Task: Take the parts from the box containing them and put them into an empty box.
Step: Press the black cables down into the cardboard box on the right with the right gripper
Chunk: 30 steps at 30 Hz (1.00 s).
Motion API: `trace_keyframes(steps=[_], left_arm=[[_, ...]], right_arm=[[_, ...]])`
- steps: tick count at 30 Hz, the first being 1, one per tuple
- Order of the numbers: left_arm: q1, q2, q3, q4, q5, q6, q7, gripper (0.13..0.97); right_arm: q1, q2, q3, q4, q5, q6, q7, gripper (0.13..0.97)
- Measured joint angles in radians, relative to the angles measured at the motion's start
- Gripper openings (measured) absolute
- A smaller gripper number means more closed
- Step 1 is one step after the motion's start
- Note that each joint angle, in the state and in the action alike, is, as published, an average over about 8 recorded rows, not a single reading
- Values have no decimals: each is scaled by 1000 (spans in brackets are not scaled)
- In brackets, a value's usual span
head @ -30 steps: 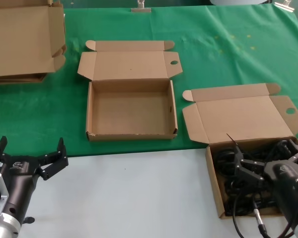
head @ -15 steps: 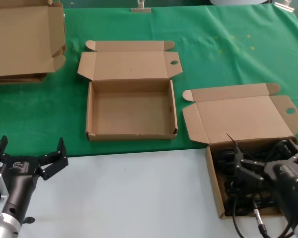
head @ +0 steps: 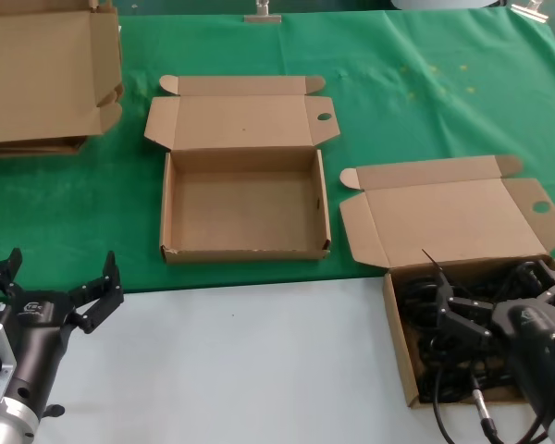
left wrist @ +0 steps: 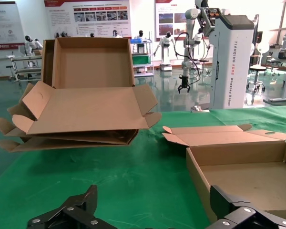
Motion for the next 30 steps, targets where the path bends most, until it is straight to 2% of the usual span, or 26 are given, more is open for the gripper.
trace_keyframes(steps=[6, 14, 15, 19, 23, 30], left_arm=[[0, 0, 0, 0, 0, 0, 0, 820], [0, 0, 0, 0, 0, 0, 0, 650], [0, 0, 0, 0, 0, 0, 0, 650], [0, 0, 0, 0, 0, 0, 0, 545], [0, 0, 0, 0, 0, 0, 0, 440], [0, 0, 0, 0, 0, 0, 0, 324]], right_arm=[[0, 3, -2, 1, 1, 2, 1, 965], [-2, 33, -35, 11, 6, 26, 5, 965], [-3, 37, -41, 11, 6, 31, 3, 965], [0, 58, -64, 11, 9, 51, -5, 965], [9, 90, -86, 13, 13, 55, -12, 965], [45, 191, -111, 33, 15, -24, 2, 965]])
